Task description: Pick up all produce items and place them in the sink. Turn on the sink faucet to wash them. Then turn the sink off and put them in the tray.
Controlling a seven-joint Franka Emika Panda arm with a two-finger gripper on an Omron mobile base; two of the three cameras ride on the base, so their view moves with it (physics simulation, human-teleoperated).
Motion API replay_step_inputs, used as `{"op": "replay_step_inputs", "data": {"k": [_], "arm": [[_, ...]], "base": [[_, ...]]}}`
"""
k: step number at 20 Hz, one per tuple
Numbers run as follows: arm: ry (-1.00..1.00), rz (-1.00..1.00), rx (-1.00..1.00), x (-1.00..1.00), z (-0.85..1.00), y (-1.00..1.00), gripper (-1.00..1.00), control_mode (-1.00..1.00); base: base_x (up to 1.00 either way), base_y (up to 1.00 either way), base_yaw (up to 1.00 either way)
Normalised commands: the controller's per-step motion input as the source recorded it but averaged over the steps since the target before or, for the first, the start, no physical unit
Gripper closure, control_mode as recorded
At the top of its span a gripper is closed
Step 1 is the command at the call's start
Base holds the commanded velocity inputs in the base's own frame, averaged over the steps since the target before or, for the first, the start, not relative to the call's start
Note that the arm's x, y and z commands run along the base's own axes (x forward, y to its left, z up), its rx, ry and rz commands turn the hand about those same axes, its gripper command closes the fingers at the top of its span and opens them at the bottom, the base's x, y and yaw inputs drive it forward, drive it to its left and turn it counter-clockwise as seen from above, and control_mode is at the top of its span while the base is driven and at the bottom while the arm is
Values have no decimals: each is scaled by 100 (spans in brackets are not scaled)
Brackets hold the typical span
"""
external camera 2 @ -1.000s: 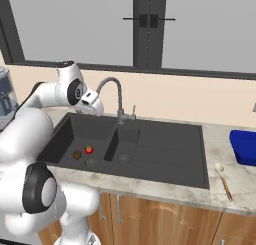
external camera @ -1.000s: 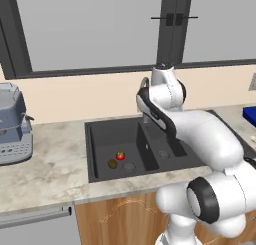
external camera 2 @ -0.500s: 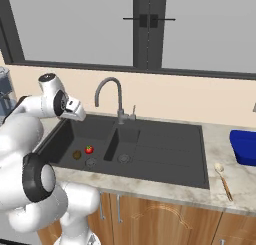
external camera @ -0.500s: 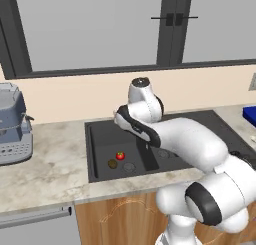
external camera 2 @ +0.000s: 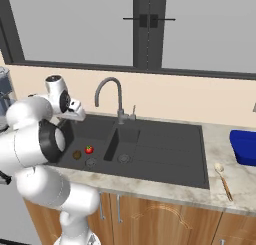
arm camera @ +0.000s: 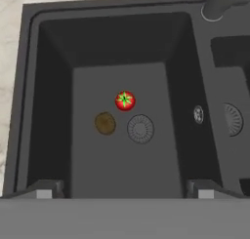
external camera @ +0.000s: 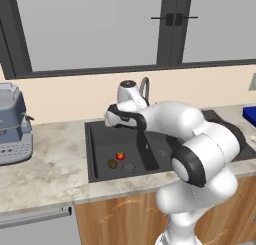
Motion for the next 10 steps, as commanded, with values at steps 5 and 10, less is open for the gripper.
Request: {"op": "replay_step_inputs", "data": {"k": [5, 10], "arm": [[12, 0, 0, 39, -57, 3, -100, -100], [1, 0, 0, 31, -62, 6, -100, -100]], "base": [[0, 0, 0], [0, 0, 0]]}}
